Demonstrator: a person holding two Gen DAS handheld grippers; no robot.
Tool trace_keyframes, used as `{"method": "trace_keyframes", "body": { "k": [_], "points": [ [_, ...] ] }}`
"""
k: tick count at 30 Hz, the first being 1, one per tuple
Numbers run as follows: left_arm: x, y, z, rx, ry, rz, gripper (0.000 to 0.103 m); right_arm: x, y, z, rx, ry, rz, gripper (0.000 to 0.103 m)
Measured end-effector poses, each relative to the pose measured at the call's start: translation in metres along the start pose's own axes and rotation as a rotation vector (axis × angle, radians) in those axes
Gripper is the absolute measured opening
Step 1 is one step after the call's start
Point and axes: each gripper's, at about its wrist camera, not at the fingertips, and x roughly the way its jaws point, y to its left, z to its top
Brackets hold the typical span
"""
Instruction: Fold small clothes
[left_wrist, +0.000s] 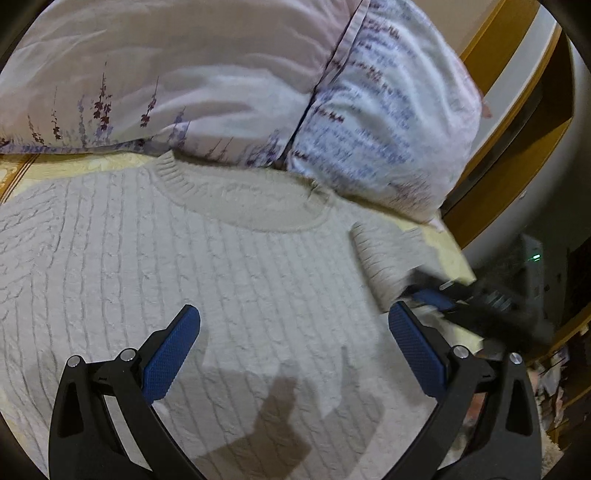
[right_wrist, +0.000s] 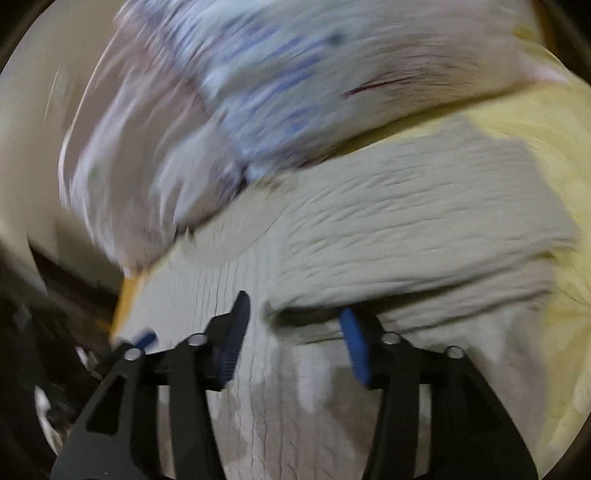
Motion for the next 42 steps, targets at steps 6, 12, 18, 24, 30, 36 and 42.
{"method": "trace_keyframes", "body": {
  "k": [6,12,18,24,30,36,42],
  "points": [
    [0.005,0.009,0.005,-0.024,0.022,-0.014,0.102,-0.032,-0.043,0.021,0.177,-0.151,-0.098,0.045],
    [0.004,0.033,0.009,-0.171,0.038,-0.145,0.102,-0.026,-0.006,0.037,0.007,-0.234,-0.223,0.009],
    [0.003,0.052,0.013,-0.292,0.012,-0.266,0.095,0.007,0.085,0.024,-0.273,-0.096,0.014,0.009],
    [0.017,0.063,0.010,-0.398,0.038,-0.327,0.091,0.053,0.112,-0.005,-0.290,0.171,0.160,0.058],
    [0.020,0.063,0.015,-0.422,0.008,-0.312,0.084,0.004,0.040,0.012,-0.060,0.084,0.057,0.062],
    [0.026,0.080,0.014,-0.531,-0.028,-0.258,0.057,-0.026,-0.035,0.014,0.225,0.021,-0.044,0.052],
    [0.031,0.091,0.014,-0.579,-0.046,-0.194,0.014,-0.031,-0.061,0.016,0.304,-0.114,-0.095,0.043]
  ]
}}
